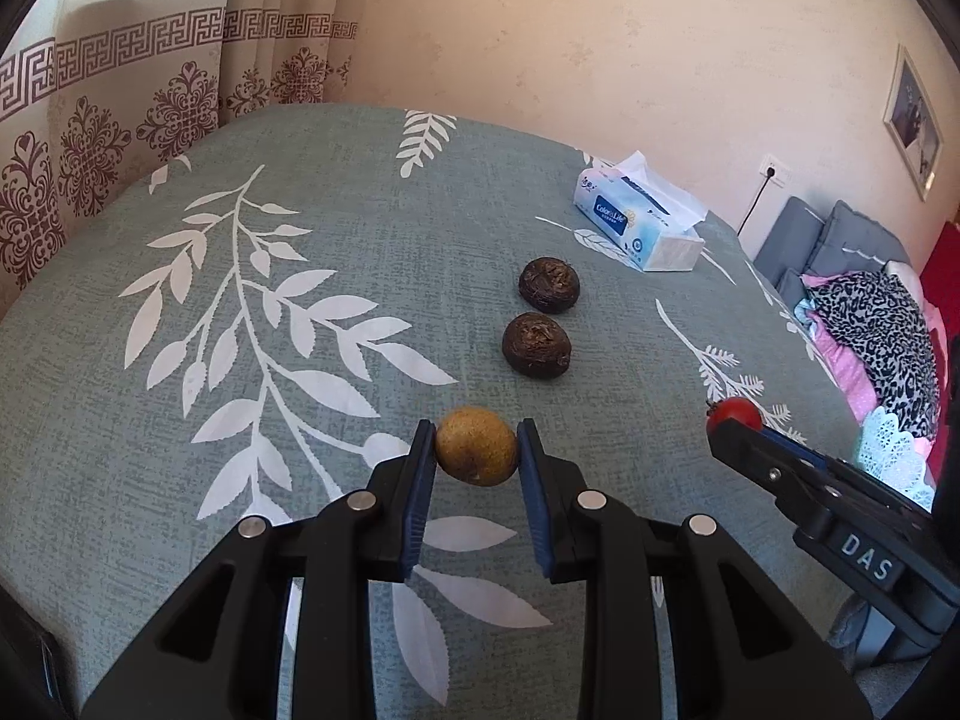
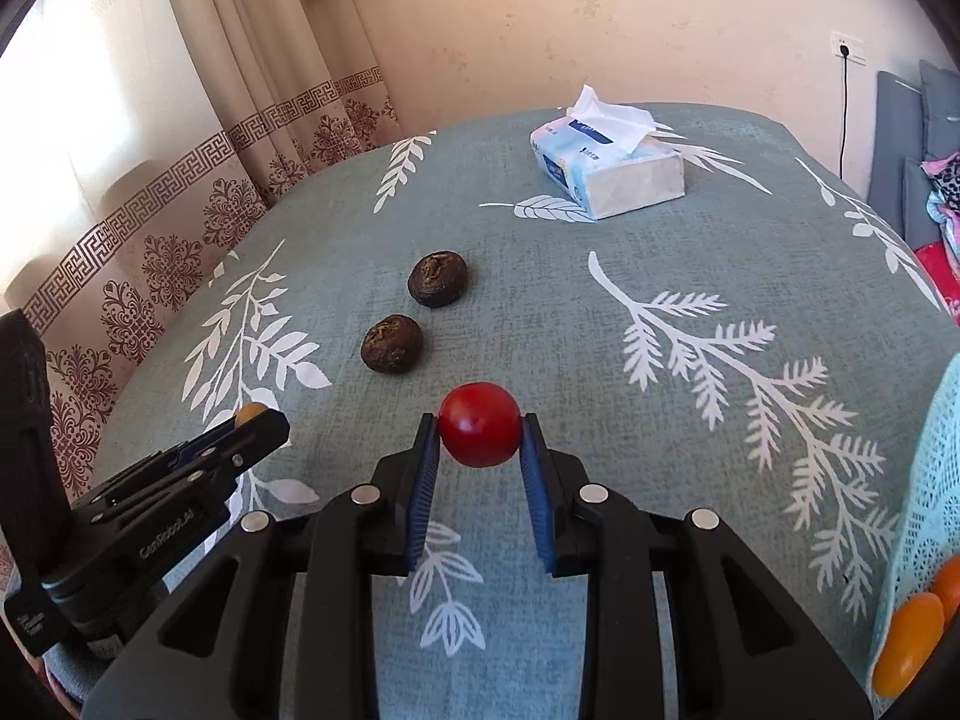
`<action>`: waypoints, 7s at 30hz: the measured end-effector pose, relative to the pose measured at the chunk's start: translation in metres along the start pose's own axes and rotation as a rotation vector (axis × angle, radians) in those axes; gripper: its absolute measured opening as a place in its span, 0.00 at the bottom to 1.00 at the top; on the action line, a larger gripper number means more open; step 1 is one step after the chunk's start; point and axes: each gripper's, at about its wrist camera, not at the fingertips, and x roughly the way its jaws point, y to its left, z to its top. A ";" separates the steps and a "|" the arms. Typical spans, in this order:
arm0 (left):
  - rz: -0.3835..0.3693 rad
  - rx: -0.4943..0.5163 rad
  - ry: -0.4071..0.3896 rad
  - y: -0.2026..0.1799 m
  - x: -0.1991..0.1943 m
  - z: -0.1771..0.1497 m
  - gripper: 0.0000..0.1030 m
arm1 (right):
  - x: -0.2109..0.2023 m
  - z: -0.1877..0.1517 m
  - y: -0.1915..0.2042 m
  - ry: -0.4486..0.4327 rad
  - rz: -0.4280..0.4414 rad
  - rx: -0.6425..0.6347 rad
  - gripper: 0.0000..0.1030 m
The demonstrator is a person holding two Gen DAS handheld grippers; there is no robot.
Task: Organize fruits
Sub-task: 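Carry the tomato over the blue basket and open the right tool, then lower the kiwi into the basket and open the left tool, then move both tools back toward the two dark brown fruits, then grasp the nearer dark brown fruit with the left tool, then grasp the other dark brown fruit with the right tool, then carry the dark fruit over the basket and open the right tool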
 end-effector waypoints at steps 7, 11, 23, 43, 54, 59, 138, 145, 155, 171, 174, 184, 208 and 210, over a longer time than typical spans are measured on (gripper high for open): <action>-0.008 0.040 -0.006 -0.011 0.002 -0.004 0.27 | -0.062 -0.013 -0.032 -0.077 -0.029 0.066 0.27; 0.000 0.046 -0.012 -0.012 0.002 -0.005 0.27 | -0.096 -0.019 -0.060 -0.108 -0.092 0.091 0.27; 0.032 0.082 -0.036 -0.018 0.001 -0.014 0.27 | -0.148 -0.043 -0.173 -0.058 -0.281 0.306 0.27; -0.109 0.157 0.018 -0.079 -0.008 -0.018 0.27 | -0.167 -0.061 -0.213 -0.087 -0.242 0.402 0.35; -0.248 0.298 0.039 -0.173 -0.009 -0.021 0.27 | -0.199 -0.069 -0.201 -0.249 -0.375 0.282 0.36; -0.297 0.373 0.043 -0.213 -0.006 -0.024 0.27 | -0.203 -0.076 -0.207 -0.276 -0.399 0.279 0.36; 0.160 0.047 0.111 -0.038 0.078 0.045 0.71 | -0.144 -0.069 -0.069 -0.250 -0.229 -0.038 0.58; 0.159 0.066 0.133 -0.036 0.098 0.049 0.68 | -0.131 -0.069 -0.051 -0.220 -0.192 -0.073 0.58; 0.094 0.086 0.112 -0.042 0.085 0.039 0.38 | -0.112 -0.068 -0.032 -0.173 -0.144 -0.094 0.58; 0.175 0.031 -0.013 -0.012 -0.001 0.001 0.38 | -0.021 -0.017 0.001 -0.024 -0.022 -0.080 0.58; 0.210 0.013 -0.024 -0.004 -0.008 -0.007 0.38 | 0.000 -0.001 0.004 -0.012 -0.010 -0.054 0.58; 0.270 -0.039 -0.035 0.012 -0.013 -0.020 0.38 | 0.072 0.055 0.021 0.016 0.015 -0.005 0.58; 0.260 -0.077 -0.008 0.018 -0.008 -0.022 0.38 | 0.138 0.079 0.041 0.104 -0.104 -0.057 0.42; 0.258 -0.075 -0.011 0.018 -0.009 -0.022 0.38 | 0.130 0.073 0.040 0.105 -0.096 -0.051 0.42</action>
